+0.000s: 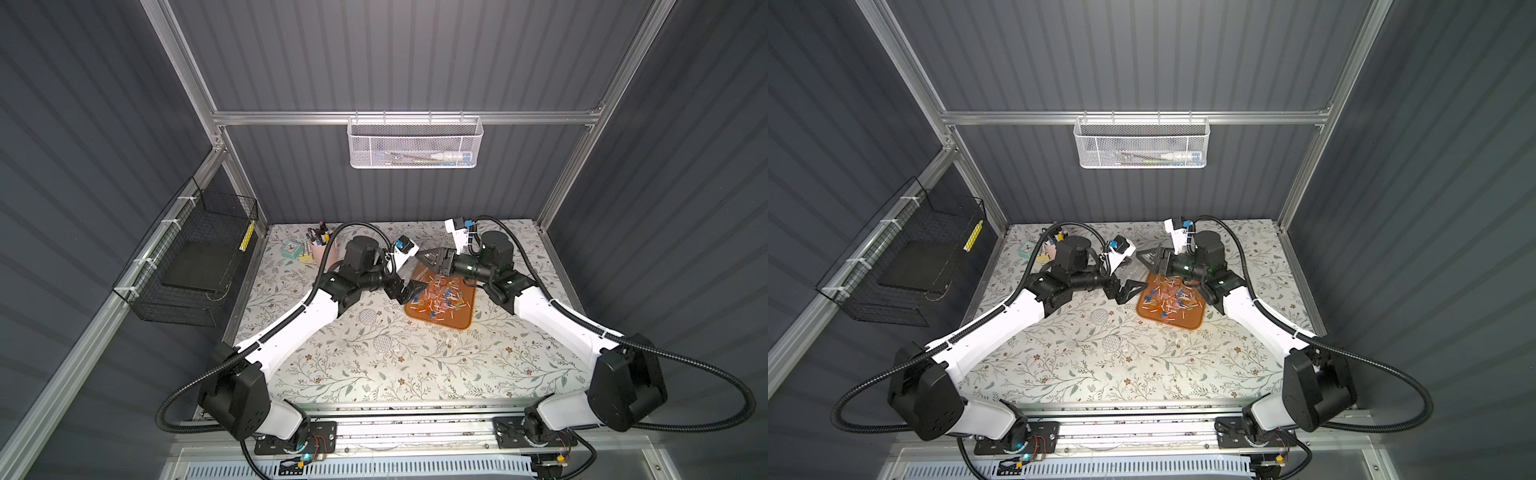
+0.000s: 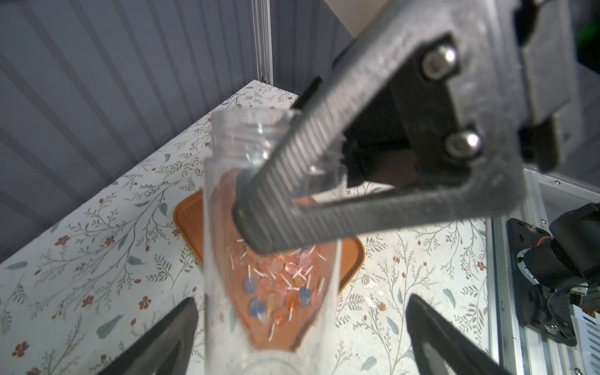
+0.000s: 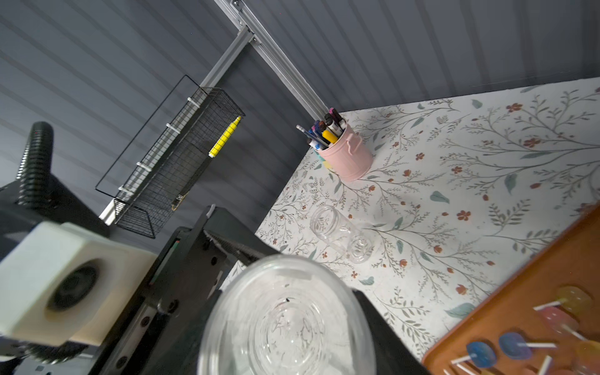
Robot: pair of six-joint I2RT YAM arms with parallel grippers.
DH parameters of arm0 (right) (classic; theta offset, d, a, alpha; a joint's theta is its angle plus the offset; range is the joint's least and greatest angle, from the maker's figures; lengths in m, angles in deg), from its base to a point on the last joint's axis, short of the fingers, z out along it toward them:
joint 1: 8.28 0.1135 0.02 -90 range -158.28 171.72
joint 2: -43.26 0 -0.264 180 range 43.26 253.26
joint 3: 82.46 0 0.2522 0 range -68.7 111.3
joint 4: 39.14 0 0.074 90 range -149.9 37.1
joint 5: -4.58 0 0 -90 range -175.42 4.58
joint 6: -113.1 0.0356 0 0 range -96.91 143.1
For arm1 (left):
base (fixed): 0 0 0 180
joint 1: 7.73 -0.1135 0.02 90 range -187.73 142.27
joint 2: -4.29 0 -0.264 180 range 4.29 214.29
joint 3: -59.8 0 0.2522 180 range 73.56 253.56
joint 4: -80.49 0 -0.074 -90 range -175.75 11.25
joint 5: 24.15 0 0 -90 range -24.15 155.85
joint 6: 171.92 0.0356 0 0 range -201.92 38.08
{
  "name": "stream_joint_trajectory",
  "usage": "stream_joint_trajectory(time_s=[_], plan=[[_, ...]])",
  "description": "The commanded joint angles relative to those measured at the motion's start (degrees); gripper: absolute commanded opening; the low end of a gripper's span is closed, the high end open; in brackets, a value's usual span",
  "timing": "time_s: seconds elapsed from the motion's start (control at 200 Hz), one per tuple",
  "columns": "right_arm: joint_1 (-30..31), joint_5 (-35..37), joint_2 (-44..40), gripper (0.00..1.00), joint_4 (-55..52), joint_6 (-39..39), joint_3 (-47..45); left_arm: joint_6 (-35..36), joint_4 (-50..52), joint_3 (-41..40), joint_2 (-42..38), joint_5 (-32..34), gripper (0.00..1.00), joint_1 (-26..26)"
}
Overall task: Pour the candies out of the jar
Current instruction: Place the jar at the center of the board.
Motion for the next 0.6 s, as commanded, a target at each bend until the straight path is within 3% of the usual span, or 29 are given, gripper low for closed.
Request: stream_joint_trajectory(time_s=[0.0, 0.13, 0.275, 0.455, 0.595], plan=[[0.97, 6.69, 2.77, 0.55, -5.35, -6.93, 3.38, -2.7, 1.04, -4.01, -5.6, 0.94, 1.0, -2.26], [5.45, 13.81, 9.74, 0.56, -9.11, -12.72, 7.75, -6.6, 1.04, -8.89, -10.46, 5.18, 1.0, -7.45], [10.42, 22.39, 16.51, 0.55, -5.23, -13.92, 10.09, -9.84, -0.52, -11.1, -12.87, 15.75, 1.0, -11.24], [16.51, 33.86, 24.33, 0.55, 0.43, -16.81, 12.01, -15.46, -3.89, -12.05, -12.55, 14.03, 1.0, -17.83], [19.98, 42.36, 28.49, 0.56, 5.4, -20.73, 12.46, -17.18, -5.45, -12.97, -12.89, 12.66, 1.0, -19.88]])
